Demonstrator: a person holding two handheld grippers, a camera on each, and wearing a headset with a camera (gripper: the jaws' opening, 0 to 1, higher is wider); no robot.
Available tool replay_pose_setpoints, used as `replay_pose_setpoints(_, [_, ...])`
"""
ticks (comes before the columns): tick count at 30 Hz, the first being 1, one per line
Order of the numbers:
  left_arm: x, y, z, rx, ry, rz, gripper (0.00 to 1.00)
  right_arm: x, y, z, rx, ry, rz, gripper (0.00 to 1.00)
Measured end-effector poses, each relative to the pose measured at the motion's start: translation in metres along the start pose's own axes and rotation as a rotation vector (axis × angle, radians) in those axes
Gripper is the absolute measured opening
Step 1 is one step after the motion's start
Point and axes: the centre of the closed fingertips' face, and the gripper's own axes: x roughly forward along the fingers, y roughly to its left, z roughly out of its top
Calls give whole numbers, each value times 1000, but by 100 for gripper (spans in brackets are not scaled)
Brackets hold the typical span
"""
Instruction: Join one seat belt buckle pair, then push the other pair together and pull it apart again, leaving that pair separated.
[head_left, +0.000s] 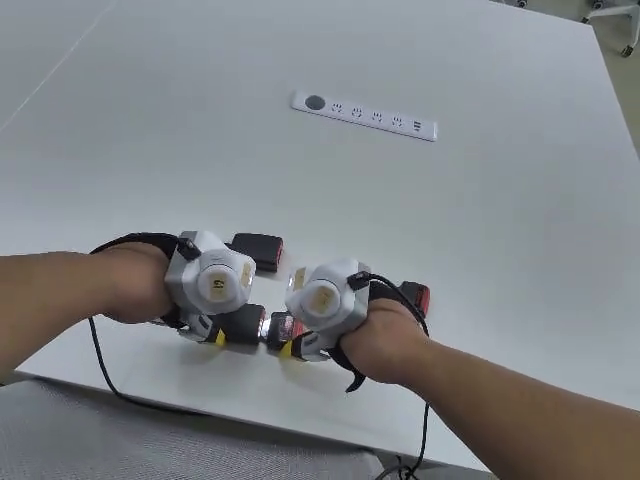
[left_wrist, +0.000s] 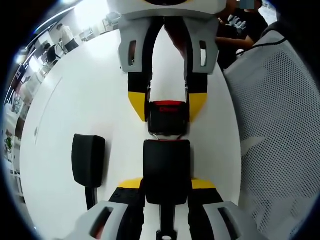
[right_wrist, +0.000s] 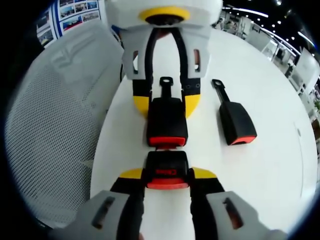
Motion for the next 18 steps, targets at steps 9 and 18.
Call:
replay_pose_setpoints(9, [0,1,-2,-58,8,18,34,0,-1,1,20,13,-11,35])
replay_pose_setpoints(18, [-29,3,6,-5,-34,68,34,-28,-4,6,87,-64,-21,36])
